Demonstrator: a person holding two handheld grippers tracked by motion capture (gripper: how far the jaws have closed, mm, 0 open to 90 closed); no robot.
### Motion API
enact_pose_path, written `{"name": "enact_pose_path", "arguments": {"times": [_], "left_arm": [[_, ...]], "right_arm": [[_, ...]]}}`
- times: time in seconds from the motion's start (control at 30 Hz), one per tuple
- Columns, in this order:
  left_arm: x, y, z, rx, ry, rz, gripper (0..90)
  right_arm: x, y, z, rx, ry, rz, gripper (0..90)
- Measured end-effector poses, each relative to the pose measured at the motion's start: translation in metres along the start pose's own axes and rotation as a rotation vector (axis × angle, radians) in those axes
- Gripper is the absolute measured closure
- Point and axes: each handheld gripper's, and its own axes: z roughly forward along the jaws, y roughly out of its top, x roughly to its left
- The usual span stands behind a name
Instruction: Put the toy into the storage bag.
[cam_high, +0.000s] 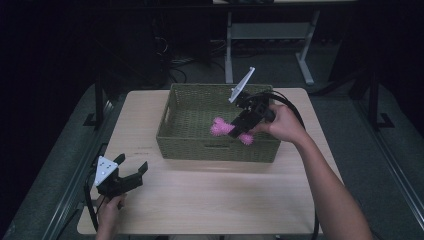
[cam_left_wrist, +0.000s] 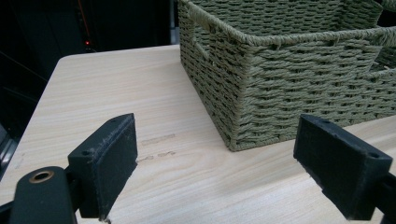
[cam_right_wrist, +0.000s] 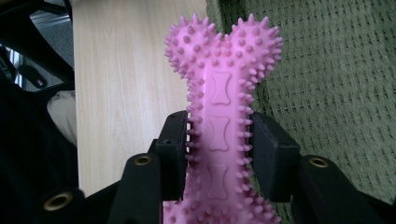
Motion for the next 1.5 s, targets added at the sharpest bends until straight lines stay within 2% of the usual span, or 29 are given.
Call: {"name": "enact_pose_path", "arguments": {"times": [0.5, 0.87, 1.23, 1.5], "left_arm": [[0.001, 0.000, -0.001, -0.004, 0.000, -0.003, 13.0], [0.001, 0.000, -0.001, -0.003, 0.001, -0.005, 13.0], [0.001, 0.000, -0.001, -0.003, 0.001, -0.005, 13.0], [0.001, 0.000, -0.001, -0.004, 0.000, -0.004, 13.0]], "right_arm": [[-0.022, 0.003, 0.004, 0.006, -0.007, 0.030, 58.0], [-0.035, 0.002, 0.016, 0.025, -0.008, 0.052, 58.0], [-0.051, -0.003, 0.022, 0.012, -0.003, 0.089, 58.0], [-0.060, -0.008, 0.029, 0.023, -0.003, 0.112, 58.0]]}}
